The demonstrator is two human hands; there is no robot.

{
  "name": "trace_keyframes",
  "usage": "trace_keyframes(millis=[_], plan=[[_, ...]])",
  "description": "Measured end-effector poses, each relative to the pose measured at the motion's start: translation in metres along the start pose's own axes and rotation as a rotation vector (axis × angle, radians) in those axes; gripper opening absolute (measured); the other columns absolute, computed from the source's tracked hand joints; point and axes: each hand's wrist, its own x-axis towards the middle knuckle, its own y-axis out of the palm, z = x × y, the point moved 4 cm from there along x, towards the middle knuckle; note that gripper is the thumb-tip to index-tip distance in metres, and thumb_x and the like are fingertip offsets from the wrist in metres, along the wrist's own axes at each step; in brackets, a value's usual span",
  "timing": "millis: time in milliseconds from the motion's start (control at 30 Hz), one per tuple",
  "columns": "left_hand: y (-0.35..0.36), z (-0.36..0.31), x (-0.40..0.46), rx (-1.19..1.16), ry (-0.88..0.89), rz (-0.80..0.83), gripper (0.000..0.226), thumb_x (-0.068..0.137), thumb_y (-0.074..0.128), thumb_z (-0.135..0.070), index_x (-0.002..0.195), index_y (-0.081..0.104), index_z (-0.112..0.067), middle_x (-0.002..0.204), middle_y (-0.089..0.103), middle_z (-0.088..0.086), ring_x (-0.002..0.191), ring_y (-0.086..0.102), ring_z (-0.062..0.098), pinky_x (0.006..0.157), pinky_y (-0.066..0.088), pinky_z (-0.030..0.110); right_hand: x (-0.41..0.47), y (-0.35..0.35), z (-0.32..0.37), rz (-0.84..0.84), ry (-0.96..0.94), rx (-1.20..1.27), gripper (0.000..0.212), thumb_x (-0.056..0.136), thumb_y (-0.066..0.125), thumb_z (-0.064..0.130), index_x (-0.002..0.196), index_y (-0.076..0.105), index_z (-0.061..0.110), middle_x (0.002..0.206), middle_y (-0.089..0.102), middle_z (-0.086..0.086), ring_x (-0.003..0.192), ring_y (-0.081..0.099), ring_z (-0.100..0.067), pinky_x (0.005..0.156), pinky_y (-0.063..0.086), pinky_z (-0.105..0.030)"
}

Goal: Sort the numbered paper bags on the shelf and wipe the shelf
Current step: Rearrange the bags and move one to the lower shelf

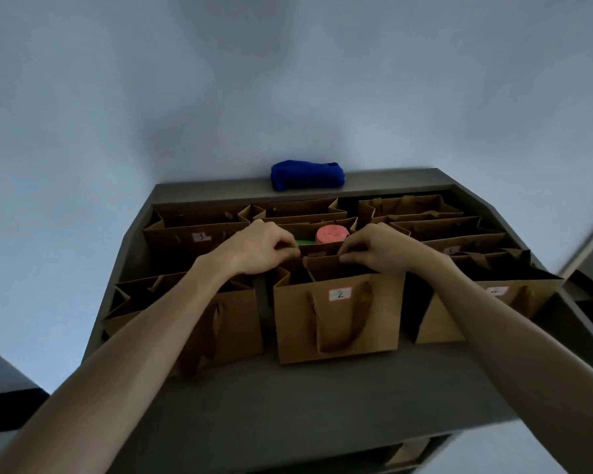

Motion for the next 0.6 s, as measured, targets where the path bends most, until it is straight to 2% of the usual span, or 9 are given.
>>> trace_keyframes(millis=[67, 133, 233, 333, 433, 533, 600], plan=[[-0.004, 0.001, -0.007, 0.010, -0.023, -0.096, 0.022, 0.097, 0.052, -0.033, 0.110, 0.068, -0.025, 0.102, 0.071, -0.005, 0.085, 0.065, 0.003, 0.083, 0.056, 0.034, -0.005, 0.006, 0.009, -0.015, -0.048, 0.031, 0.020, 0.096, 0.058, 0.025, 0.112, 0.070, 0.020, 0.109, 0.068, 0.007, 0.094, 0.060, -0.001, 0.082, 0.040, -0.009], [-0.007, 0.003, -0.013, 0.025, -0.052, -0.217, 0.021, 0.097, 0.052, -0.033, 0.111, 0.066, -0.026, 0.100, 0.071, -0.005, 0.083, 0.064, 0.004, 0.077, 0.057, 0.032, -0.012, 0.014, 0.016, -0.030, -0.102, 0.062, 0.020, 0.097, 0.057, 0.026, 0.112, 0.068, 0.021, 0.110, 0.066, 0.008, 0.098, 0.060, -0.002, 0.083, 0.042, -0.010], [-0.004, 0.004, -0.015, 0.066, -0.073, -0.324, 0.024, 0.096, 0.052, -0.036, 0.116, 0.063, -0.027, 0.116, 0.066, -0.004, 0.100, 0.062, 0.010, 0.085, 0.052, 0.031, -0.019, 0.024, 0.021, -0.050, -0.136, 0.079, 0.020, 0.097, 0.055, 0.028, 0.113, 0.066, 0.023, 0.114, 0.064, 0.007, 0.101, 0.060, -0.004, 0.090, 0.049, -0.021], [0.011, 0.009, -0.012, 0.163, -0.130, -0.299, 0.032, 0.096, 0.051, -0.041, 0.125, 0.056, -0.028, 0.133, 0.056, -0.004, 0.122, 0.051, 0.017, 0.101, 0.040, 0.041, -0.018, 0.023, 0.018, -0.056, -0.116, 0.109, 0.023, 0.098, 0.053, 0.034, 0.112, 0.066, 0.023, 0.110, 0.066, 0.005, 0.096, 0.062, -0.004, 0.087, 0.053, -0.026], [0.025, 0.014, -0.012, 0.125, -0.181, -0.274, 0.035, 0.096, 0.050, -0.038, 0.130, 0.050, -0.029, 0.140, 0.048, -0.004, 0.126, 0.046, 0.018, 0.105, 0.037, 0.044, -0.012, 0.011, 0.008, -0.192, -0.076, 0.154, 0.025, 0.098, 0.053, 0.035, 0.112, 0.067, 0.020, 0.102, 0.069, 0.004, 0.085, 0.063, -0.003, 0.076, 0.052, -0.019], [0.027, 0.017, -0.016, 0.055, -0.192, -0.274, 0.040, 0.094, 0.052, -0.037, 0.133, 0.047, -0.029, 0.142, 0.045, -0.003, 0.127, 0.044, 0.019, 0.105, 0.040, 0.047, 0.000, 0.001, -0.009, -0.358, -0.010, 0.088, 0.022, 0.097, 0.058, 0.029, 0.114, 0.068, 0.019, 0.111, 0.065, 0.001, 0.096, 0.059, -0.007, 0.075, 0.040, -0.012], [0.028, 0.017, -0.019, 0.041, -0.184, -0.250, 0.039, 0.095, 0.051, -0.037, 0.133, 0.048, -0.029, 0.142, 0.045, -0.003, 0.127, 0.045, 0.019, 0.104, 0.042, 0.047, 0.007, 0.002, -0.018, -0.354, 0.023, 0.019, 0.024, 0.095, 0.060, 0.027, 0.117, 0.067, 0.019, 0.116, 0.061, -0.001, 0.101, 0.056, -0.011, 0.078, 0.039, -0.014]])
